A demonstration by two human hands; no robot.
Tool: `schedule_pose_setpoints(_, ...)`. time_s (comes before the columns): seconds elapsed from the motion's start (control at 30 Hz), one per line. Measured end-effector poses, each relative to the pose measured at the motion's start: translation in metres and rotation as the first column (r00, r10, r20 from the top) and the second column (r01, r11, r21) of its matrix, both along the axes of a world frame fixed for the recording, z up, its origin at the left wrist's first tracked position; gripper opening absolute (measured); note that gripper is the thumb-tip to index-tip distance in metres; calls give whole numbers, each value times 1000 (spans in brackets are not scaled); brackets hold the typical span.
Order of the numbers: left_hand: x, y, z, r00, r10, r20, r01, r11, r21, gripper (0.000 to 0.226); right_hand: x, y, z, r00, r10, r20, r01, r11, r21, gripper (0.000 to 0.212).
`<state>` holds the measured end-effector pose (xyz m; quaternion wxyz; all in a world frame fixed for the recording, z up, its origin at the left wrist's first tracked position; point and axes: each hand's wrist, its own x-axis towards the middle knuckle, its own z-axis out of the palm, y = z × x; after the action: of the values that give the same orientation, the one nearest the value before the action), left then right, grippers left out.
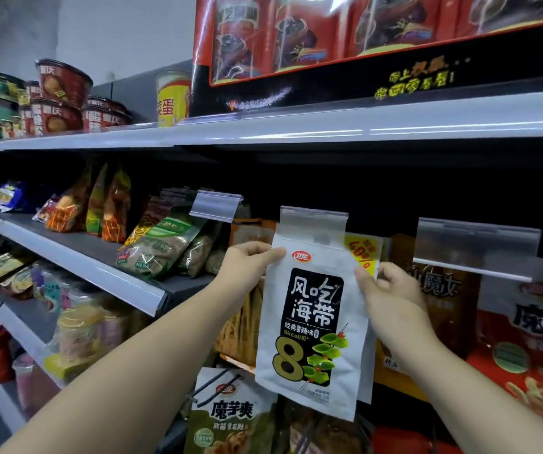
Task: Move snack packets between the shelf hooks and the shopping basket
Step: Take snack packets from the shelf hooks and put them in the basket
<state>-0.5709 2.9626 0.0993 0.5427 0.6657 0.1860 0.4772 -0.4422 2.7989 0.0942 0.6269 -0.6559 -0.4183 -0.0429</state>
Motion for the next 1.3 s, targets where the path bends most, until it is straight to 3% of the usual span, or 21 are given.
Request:
schedule_pose_setpoints(0.2,27,10,-4,999,17,-39,-19,999,-31,24,21,9,5,978,-178,-114,167,981,-97,26)
schedule_pose_setpoints(0.37,37,10,-2,996,57,-72,-57,998,6,25,27,6,15,964,-258,-61,238,945,-222,37)
schedule_pose_setpoints(0.43,32,6,-3,990,114,-88,-107,991,77,25,26,4,17,950,-314,1,305,921,-242,39)
schedule_pose_setpoints(0.53,13,2,-6,944,298,-144,-243,920,308,24,19,-3,17,920,-373,118,391,888,-243,35)
schedule_pose_setpoints(0.63,-20,0,-10,846,491,-208,-320,780,538,25,9,-14,15,873,-348,340,429,881,-198,35)
schedule_pose_setpoints(0.7,-51,-7,-13,773,591,-233,-324,683,655,25,-2,-19,10,793,-285,539,418,898,-139,29)
schedule_pose_setpoints(0.77,-86,-14,-20,692,674,-259,-309,601,737,25,-20,-19,2,706,-188,682,423,885,-194,25)
schedule_pose_setpoints(0.93,-187,-37,-51,366,854,-369,-145,444,884,27,-98,-15,-29,405,137,904,418,852,-316,26)
schedule_pose_setpoints(1.03,-254,-51,-79,246,888,-388,-54,412,910,31,-153,-8,-57,252,307,918,337,861,-381,23)
schedule_pose_setpoints(1.1,-298,-60,-104,119,904,-410,33,409,912,31,-190,0,-80,186,383,905,266,867,-422,21)
schedule_pose_setpoints(1.17,-339,-69,-139,13,880,-474,67,472,879,28,-225,7,-110,154,435,887,219,861,-460,23)
schedule_pose_setpoints(1.3,-412,-95,-228,-97,767,-635,1,638,770,28,-285,24,-191,70,614,786,149,773,-617,31)
